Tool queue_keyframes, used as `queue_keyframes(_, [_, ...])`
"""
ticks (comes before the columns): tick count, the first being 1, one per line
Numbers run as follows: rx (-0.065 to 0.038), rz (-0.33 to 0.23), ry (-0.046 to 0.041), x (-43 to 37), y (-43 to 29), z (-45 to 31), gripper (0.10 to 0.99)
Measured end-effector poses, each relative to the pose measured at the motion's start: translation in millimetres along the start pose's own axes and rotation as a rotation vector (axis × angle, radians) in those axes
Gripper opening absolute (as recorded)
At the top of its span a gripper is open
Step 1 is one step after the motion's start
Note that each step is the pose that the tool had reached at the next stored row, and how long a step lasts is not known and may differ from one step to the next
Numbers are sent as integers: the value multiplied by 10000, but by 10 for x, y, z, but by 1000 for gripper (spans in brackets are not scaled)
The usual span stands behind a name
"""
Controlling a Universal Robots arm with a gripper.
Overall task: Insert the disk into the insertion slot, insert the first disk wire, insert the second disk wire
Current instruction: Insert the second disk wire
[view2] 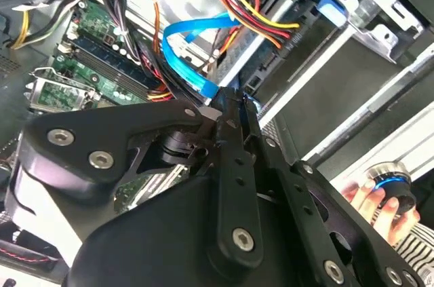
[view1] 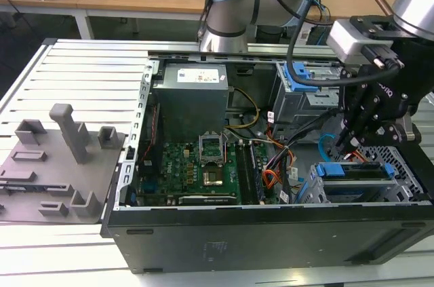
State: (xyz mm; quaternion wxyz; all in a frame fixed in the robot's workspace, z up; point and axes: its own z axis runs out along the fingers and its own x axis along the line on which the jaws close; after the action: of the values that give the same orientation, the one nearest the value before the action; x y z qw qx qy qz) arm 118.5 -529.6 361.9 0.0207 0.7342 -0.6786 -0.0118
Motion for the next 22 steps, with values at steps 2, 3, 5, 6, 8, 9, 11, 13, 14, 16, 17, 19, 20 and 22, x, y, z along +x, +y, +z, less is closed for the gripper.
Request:
queue_keyframes(2, [0,0,0,37,3,1,165])
queue_keyframes(3, [0,0,0,49,4,1,165])
queue_keyframes(5, [0,0,0,74,5,2,165])
queue_keyframes(6, [0,-1,-1,77,6,3,165])
queue_keyframes(8, [1,6,-11,82,4,12,165])
queue_keyframes(9, [1,12,-13,83,1,23,165])
queue_keyframes(11, [0,14,-12,84,-13,36,165])
queue_keyframes(13, [-2,15,-14,88,-68,44,165])
queue_keyframes(14, [-3,15,-13,90,-94,48,165])
queue_keyframes(16, [-2,18,-14,91,-101,63,165])
queue_keyframes(17, [-3,17,-14,91,-104,76,165])
queue_keyframes(19, [-3,17,-12,93,-105,88,165])
queue_keyframes(20, [-3,17,-14,100,-105,93,165])
queue_keyframes(22, [-3,46,-19,110,-117,101,165])
